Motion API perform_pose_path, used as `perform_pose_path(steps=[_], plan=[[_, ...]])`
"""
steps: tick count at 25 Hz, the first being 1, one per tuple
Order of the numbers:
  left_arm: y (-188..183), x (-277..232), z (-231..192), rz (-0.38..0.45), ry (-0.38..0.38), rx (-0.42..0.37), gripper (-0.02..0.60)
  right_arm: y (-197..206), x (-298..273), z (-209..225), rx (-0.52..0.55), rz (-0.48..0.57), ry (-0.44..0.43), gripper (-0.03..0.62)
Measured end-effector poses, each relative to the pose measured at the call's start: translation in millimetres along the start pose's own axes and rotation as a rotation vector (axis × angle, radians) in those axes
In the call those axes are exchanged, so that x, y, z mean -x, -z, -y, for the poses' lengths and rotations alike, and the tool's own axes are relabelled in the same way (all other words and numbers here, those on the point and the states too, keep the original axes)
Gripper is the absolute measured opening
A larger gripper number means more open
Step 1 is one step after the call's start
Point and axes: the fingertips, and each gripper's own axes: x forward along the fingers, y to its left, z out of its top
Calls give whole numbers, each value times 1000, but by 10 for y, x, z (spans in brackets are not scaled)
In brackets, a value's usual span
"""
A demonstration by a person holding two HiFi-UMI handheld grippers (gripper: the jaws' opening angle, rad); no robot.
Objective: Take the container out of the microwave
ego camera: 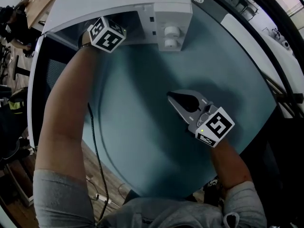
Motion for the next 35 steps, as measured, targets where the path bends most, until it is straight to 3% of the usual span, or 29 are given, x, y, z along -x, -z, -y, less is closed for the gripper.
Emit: perform_pose_path(steps=[3, 13, 20, 22, 29, 35], plan=[[0, -62, -43, -4, -20, -2, 128, 67, 20, 48, -20, 5, 5, 6], [-25, -174, -41, -47, 11, -73, 130, 187, 55, 41, -50, 0, 13, 6], [107, -236, 28, -148, 95, -97, 116, 233, 70, 7, -54, -8, 12, 6], [118, -221, 51, -162, 110, -115, 84, 233, 81, -1, -55, -8, 14, 6], [92, -57, 218, -158, 157, -154, 35, 183, 121, -90, -53, -11, 18, 6], [97, 234, 361, -145, 222, -138, 32, 34, 193, -242, -36, -21, 29, 6]])
